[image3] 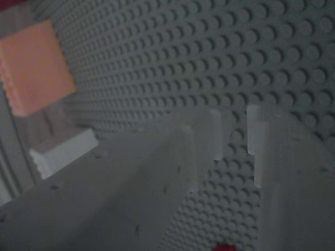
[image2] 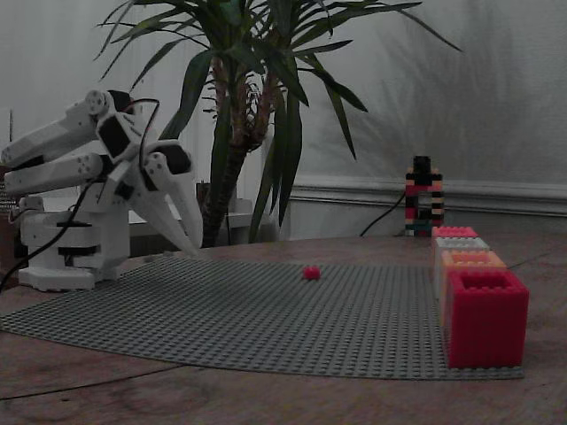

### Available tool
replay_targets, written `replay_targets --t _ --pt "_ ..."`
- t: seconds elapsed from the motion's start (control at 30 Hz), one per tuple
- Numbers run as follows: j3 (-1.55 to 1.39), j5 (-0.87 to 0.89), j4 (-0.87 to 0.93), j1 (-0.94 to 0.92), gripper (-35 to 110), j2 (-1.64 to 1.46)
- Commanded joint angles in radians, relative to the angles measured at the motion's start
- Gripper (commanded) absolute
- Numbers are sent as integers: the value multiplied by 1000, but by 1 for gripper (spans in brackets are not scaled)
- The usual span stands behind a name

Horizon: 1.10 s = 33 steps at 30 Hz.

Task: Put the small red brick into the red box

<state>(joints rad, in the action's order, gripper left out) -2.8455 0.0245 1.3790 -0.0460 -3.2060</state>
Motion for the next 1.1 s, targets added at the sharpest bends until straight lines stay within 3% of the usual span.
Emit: replay_targets --t 0.0,0.77,1.07 --pt "-15 25 25 8 0 -15" --pt "-11 32 3 8 0 -14" --pt "374 -43 -92 120 12 456"
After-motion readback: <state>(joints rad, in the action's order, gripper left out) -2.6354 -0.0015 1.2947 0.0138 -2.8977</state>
